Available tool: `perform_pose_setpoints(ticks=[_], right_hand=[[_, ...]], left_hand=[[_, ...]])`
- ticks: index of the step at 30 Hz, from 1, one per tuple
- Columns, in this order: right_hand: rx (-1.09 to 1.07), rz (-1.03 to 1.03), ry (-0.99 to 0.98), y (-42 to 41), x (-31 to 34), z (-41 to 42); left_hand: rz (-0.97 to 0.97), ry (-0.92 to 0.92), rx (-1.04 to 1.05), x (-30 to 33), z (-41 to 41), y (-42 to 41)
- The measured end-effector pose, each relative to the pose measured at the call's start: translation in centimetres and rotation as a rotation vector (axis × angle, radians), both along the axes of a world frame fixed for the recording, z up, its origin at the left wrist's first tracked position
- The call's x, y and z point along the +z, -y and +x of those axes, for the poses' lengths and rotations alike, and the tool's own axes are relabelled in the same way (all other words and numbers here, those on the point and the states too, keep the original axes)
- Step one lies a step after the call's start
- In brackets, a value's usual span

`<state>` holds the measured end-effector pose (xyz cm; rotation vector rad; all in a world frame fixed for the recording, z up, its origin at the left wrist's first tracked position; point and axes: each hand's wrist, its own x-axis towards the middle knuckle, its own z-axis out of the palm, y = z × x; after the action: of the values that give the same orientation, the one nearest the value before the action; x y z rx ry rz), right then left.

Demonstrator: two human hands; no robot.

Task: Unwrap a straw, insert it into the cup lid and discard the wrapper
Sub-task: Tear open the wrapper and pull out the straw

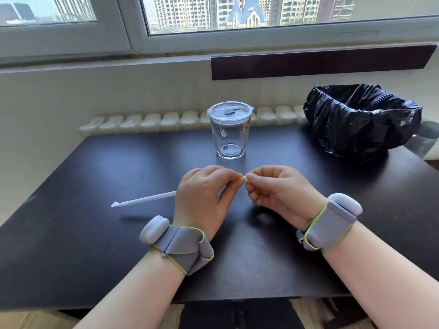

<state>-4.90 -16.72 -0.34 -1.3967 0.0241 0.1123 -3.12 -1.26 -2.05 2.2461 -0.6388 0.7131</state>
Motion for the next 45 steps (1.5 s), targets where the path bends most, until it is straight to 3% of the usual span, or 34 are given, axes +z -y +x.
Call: perform_pose_setpoints(ticks=[10,20,26,31,34,41,45], right_hand=[[-0.303,-0.538,0.415,-0.2,-1.0,0.4],[-0.288,-0.665,0.499,-0.6,-1.4,0.2],[-0.277,-0.982,0.565,-0.7,-2.0,0.2],[-0.228,-1.109,0.571,-0.9,-1.8,-0.1],[-0.238,-1.054,0.549,-0.9,-1.7,0.0],[-0.15,-0.575,0.309,-0.6,-0.7,0.4],[-0.141,-0.36,0.281,-0.6,-0.2,0.2]], left_hand=[[0.07,-0.039,0.011,-0.2,0.3,-0.1],[0.074,-0.048,0.001,-0.3,0.3,-0.1],[0.109,-0.074,0.03,-0.3,0.3,-0.1],[0.147,-0.101,0.052,-0.4,0.2,-0.1],[0.12,-0.079,0.025,-0.3,0.3,-0.1],[0.009,0.004,0.006,0.1,-0.1,0.0],[-0.05,0.017,0.026,0.2,0.2,-0.1]])
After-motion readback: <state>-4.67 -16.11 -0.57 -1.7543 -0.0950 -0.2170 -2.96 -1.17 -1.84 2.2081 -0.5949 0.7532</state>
